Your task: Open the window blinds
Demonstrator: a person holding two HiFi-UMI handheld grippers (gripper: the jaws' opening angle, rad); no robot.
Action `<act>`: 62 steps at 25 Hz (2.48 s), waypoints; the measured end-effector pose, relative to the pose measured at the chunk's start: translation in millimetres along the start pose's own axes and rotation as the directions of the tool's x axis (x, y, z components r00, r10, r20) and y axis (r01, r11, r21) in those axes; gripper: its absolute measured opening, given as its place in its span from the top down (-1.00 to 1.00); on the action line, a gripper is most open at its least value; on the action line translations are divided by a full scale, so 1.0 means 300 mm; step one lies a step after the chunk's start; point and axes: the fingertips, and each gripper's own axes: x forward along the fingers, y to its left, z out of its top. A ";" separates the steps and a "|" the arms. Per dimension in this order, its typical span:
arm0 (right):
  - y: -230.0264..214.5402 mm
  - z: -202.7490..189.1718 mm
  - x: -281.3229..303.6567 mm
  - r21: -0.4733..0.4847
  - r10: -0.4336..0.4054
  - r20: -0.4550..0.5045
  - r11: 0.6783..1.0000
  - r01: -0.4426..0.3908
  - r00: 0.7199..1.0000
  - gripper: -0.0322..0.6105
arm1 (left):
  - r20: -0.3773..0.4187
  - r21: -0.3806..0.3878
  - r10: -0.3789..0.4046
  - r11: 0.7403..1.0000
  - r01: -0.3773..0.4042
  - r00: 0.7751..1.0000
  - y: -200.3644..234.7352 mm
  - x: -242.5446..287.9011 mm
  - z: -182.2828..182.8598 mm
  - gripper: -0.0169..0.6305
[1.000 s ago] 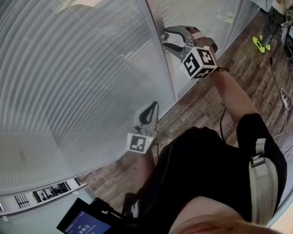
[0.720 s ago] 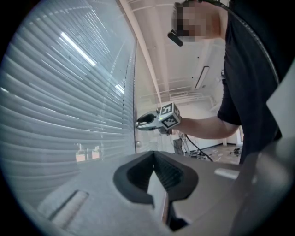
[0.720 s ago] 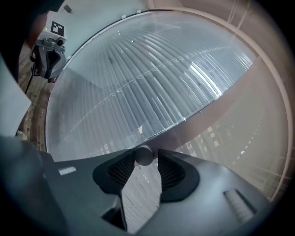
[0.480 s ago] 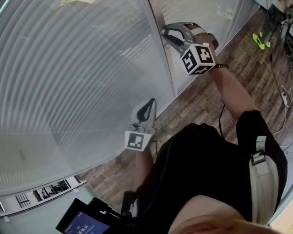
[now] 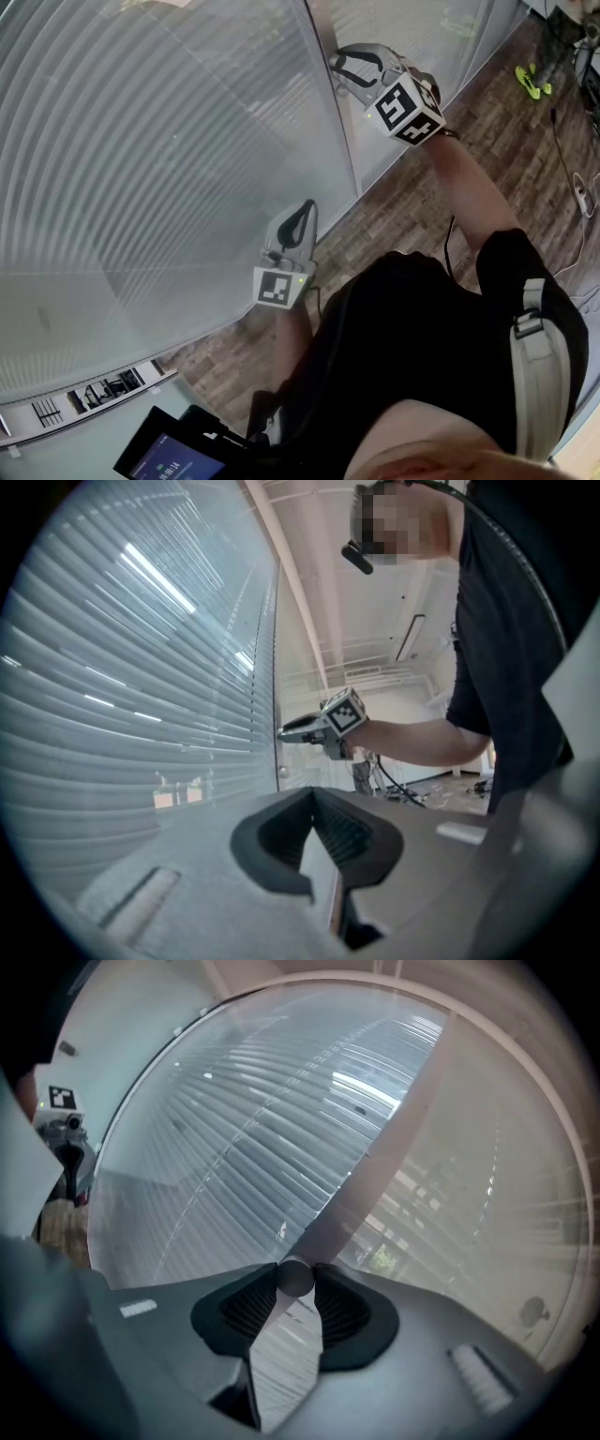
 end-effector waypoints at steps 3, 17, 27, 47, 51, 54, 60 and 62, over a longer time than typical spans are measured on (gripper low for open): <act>-0.007 -0.001 0.001 0.197 0.011 0.055 0.980 -0.021 0.998 0.50 | 0.005 -0.002 0.007 1.000 -0.007 1.000 0.011 -0.009 0.003 0.94; -0.041 -0.028 -0.011 0.766 -0.065 0.223 0.628 -0.134 0.973 0.50 | 0.016 -0.016 0.075 0.997 -0.074 0.997 0.078 -0.047 -0.004 0.94; -0.049 -0.039 -0.014 0.878 -0.112 0.267 0.437 -0.194 0.957 0.50 | 0.017 -0.017 0.057 0.998 -0.056 0.998 0.061 -0.031 -0.005 0.94; -0.040 -0.018 -0.031 0.800 -0.109 0.241 0.586 -0.133 0.964 0.49 | 0.012 -0.014 0.031 0.999 -0.031 0.999 0.034 -0.015 -0.002 0.94; -0.037 -0.012 -0.038 0.761 -0.097 0.238 0.637 -0.123 0.966 0.39 | 0.016 -0.011 0.009 1.000 -0.009 1.000 0.024 0.007 0.000 0.94; -0.035 -0.029 -0.017 0.715 -0.082 0.218 0.692 -0.102 0.972 0.31 | 0.015 -0.017 -0.010 1.000 0.010 1.000 0.038 0.039 -0.012 0.94; -0.014 -0.008 -0.092 0.337 -0.067 0.123 0.941 0.022 0.990 0.31 | 0.022 -0.010 -0.054 0.998 0.055 0.998 -0.018 0.075 0.001 0.94; -0.009 0.000 -0.097 0.146 -0.056 0.081 0.988 0.043 0.995 0.29 | 0.021 -0.009 -0.069 0.998 0.070 0.997 -0.027 0.096 0.003 0.94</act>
